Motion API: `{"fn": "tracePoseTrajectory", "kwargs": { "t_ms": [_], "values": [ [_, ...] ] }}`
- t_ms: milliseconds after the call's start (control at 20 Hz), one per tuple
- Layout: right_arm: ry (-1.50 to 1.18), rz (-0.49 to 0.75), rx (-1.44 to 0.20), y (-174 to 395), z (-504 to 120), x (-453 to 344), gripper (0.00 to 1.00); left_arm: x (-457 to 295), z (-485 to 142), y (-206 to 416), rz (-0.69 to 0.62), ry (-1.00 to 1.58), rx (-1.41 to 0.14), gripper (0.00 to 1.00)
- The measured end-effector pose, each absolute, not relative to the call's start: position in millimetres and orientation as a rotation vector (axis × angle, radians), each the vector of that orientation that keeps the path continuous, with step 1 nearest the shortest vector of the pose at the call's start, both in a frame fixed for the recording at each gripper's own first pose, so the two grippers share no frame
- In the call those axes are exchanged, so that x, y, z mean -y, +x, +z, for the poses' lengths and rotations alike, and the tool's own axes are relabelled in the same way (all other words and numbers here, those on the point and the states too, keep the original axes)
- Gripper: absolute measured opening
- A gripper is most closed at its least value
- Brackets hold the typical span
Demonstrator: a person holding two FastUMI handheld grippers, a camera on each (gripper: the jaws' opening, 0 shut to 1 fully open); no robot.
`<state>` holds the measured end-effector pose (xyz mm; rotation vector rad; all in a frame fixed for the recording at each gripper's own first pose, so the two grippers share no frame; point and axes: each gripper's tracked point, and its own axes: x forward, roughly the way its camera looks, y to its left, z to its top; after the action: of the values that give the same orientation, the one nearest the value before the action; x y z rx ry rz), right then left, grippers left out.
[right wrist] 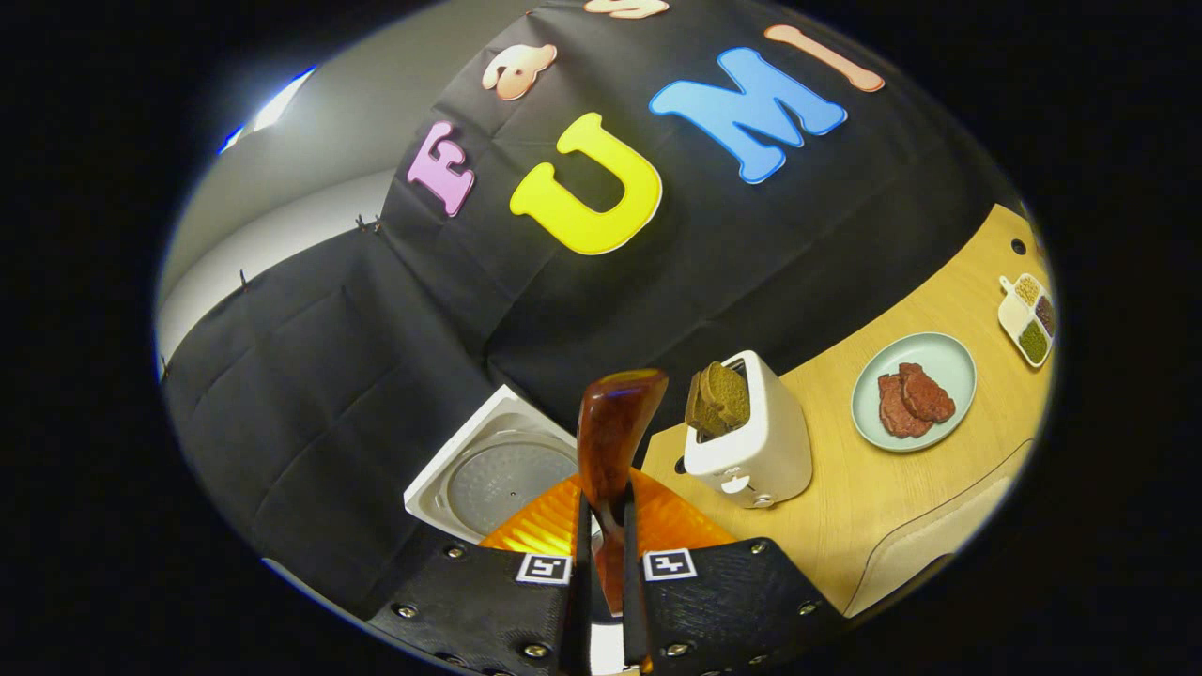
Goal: Close the left gripper, press the button to open the rice cooker; take a wooden spoon from the chopstick holder with the right hand, scoop a spoonful of rice and pour it into the rice cooker, then put the wooden spoon back into the chopstick holder.
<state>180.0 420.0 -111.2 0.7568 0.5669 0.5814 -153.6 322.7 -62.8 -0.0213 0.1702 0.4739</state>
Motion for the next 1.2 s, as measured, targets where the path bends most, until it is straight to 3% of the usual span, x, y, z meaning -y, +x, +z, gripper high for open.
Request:
{"fn": "tracePoseTrajectory", "kwargs": {
  "t_ms": [50,300,400,500,750,800,850,900,1200],
  "values": [
    [0.730,0.590,-0.568,180,-114,-431,0.13,-328,-67,-156,0.486,-0.024,-0.176,0.92],
    [0.555,0.635,-0.557,181,-137,-482,0.13,-346,-80,-176,0.543,-0.039,-0.209,0.89],
    [0.450,0.673,-0.545,173,-147,-500,0.13,-351,-82,-181,0.559,-0.044,-0.217,0.96],
    [0.321,0.707,-0.517,168,-155,-517,0.13,-353,-84,-183,0.567,-0.048,-0.217,0.93],
    [0.072,0.775,-0.406,154,-156,-536,0.13,-352,-88,-181,0.578,-0.048,-0.225,0.96],
    [0.032,0.786,-0.386,151,-155,-537,0.13,-352,-89,-180,0.578,-0.048,-0.228,0.89],
    [-0.013,0.795,-0.361,149,-151,-537,0.13,-353,-91,-182,0.579,-0.049,-0.231,0.89],
    [-0.058,0.806,-0.333,148,-149,-538,0.13,-352,-91,-182,0.579,-0.051,-0.231,0.96],
    [-0.388,0.838,-0.109,142,-128,-537,0.13,-351,-92,-179,0.571,-0.052,-0.220,0.96]
  ]
}}
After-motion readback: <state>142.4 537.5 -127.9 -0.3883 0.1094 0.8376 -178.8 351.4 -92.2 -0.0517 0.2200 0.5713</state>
